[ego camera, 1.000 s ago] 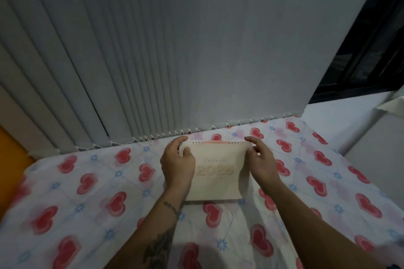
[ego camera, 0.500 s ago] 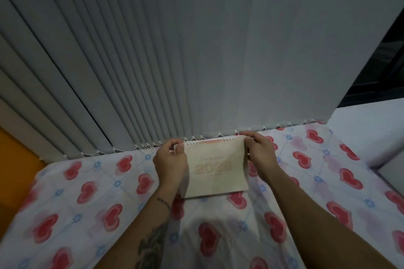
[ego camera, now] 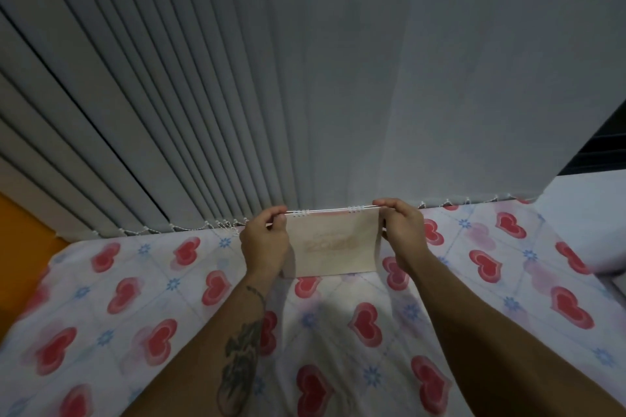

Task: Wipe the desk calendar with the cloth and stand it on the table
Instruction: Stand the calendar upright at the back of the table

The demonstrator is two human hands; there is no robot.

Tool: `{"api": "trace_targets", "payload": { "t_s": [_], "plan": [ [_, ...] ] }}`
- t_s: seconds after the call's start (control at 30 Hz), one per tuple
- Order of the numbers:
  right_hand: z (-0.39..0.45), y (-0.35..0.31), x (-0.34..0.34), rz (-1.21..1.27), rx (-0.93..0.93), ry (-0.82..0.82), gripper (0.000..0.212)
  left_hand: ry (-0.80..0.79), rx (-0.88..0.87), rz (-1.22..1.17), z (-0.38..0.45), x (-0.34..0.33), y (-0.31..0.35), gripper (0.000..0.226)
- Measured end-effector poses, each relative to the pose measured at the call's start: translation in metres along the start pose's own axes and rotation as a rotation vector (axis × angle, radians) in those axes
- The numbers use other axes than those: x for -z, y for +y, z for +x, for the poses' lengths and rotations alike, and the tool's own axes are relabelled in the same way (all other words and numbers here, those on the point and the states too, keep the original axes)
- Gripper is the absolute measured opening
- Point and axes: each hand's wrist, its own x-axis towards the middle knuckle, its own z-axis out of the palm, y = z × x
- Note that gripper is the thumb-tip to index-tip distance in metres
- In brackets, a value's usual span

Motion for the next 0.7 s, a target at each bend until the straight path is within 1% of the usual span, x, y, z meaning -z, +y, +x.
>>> {"api": "trace_targets", "payload": {
  "t_s": [0.23,0.5,0.57,0.7],
  "plan": [
    [0.010,-0.005,-0.002,-0.046,-0.001,-0.032,0.025,-0.086,-0.039,0.041,0.012,0.002,0.001,0.017],
    [0.013,-0.005,-0.004,-0.061,0.024,-0.041,0.024,-0.115,-0.064,0.046,0.009,0.002,-0.007,0.019],
    [0.012,-0.005,-0.005,-0.117,0.070,-0.040,0.023,-0.124,-0.085,0.061,0.008,0.003,-0.009,0.023],
    [0.011,-0.002,0.000,-0.295,0.146,-0.070,0.024,-0.146,-0.177,0.180,0.005,0.008,-0.015,0.037]
  ]
}}
